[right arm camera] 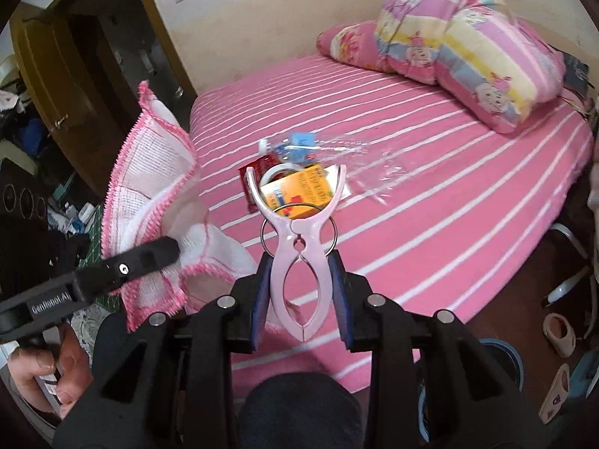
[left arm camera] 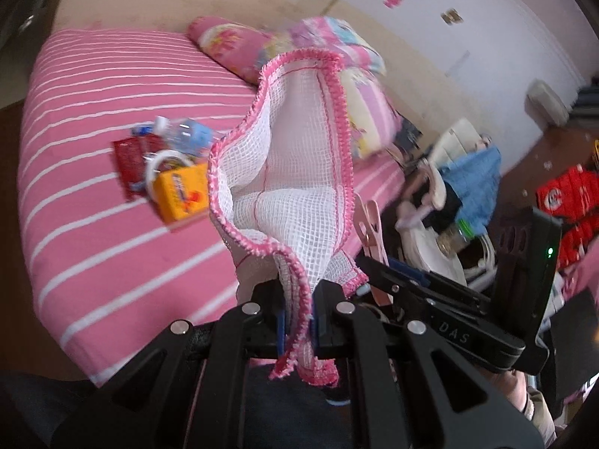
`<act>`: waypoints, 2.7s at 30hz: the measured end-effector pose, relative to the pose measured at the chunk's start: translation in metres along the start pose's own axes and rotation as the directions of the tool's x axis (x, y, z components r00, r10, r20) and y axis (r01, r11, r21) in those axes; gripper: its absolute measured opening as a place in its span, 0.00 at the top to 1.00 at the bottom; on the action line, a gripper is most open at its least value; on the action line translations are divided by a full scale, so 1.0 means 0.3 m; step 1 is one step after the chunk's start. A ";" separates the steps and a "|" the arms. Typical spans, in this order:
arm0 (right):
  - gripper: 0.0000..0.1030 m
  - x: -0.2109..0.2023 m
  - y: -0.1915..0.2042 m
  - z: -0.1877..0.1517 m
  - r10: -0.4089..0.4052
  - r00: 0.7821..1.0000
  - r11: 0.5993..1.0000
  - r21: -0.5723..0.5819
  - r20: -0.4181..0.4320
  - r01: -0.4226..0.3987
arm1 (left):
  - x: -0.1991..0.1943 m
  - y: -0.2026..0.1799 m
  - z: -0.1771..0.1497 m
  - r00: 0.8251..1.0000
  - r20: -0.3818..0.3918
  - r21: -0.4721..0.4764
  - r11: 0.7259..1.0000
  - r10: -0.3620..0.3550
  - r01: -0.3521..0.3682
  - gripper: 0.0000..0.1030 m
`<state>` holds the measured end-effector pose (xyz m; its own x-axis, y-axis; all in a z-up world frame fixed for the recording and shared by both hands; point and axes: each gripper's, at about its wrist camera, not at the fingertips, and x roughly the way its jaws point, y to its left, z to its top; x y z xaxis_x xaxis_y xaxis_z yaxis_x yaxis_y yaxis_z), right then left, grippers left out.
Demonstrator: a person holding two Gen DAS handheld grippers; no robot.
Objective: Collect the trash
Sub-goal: 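Carry the cloth and clothespin with both tools over the blue bin, then open both tools to drop the cloth and clothespin into the bin, then move both tools back toward the orange box and tape on the bed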
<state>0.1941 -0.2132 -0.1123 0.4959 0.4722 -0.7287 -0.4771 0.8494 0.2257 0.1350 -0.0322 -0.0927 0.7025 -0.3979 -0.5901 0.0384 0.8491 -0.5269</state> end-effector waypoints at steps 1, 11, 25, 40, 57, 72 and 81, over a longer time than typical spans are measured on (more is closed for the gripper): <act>0.70 -0.019 -0.016 -0.009 -0.004 1.000 1.000 0.008 0.004 0.004 | 0.018 -0.031 -0.012 1.000 -0.013 0.012 1.000 -0.009 0.010 0.92; 0.70 -0.200 -0.363 -0.212 -0.112 0.994 0.978 0.178 0.012 0.109 | 0.265 -0.286 -0.181 0.980 -0.188 0.125 0.988 -0.067 0.091 0.92; 0.70 -0.254 -0.826 -0.609 -0.222 0.963 0.861 0.433 -0.154 0.268 | 0.745 -0.512 -0.470 0.867 -0.493 0.205 0.959 -0.070 0.194 0.92; 0.70 -0.120 -0.959 -0.784 -0.211 0.924 0.800 0.486 -0.321 0.351 | 1.077 -0.511 -0.674 0.742 -0.669 0.214 0.949 -0.029 0.230 0.92; 0.31 -0.083 -0.985 -0.790 -0.331 0.867 0.764 0.434 -0.372 0.477 | 1.188 -0.479 -0.631 0.749 -0.660 0.103 0.983 -0.049 0.155 0.31; 0.18 -0.115 -0.722 -0.453 -0.221 0.963 0.860 0.435 -0.154 0.267 | 0.742 -0.337 -0.297 0.923 -0.342 -0.035 0.984 -0.175 0.173 0.24; 0.14 0.159 -0.369 -0.157 -0.005 0.993 0.926 0.374 -0.119 0.049 | 0.425 0.118 -0.025 0.991 -0.130 -0.154 0.988 -0.023 0.003 0.23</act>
<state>0.2365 -0.2958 -0.2026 0.4083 0.4367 -0.8016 -0.1456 0.8981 0.4150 0.2205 -0.0554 -0.1912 0.6030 -0.4593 -0.6522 -0.0692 0.7844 -0.6164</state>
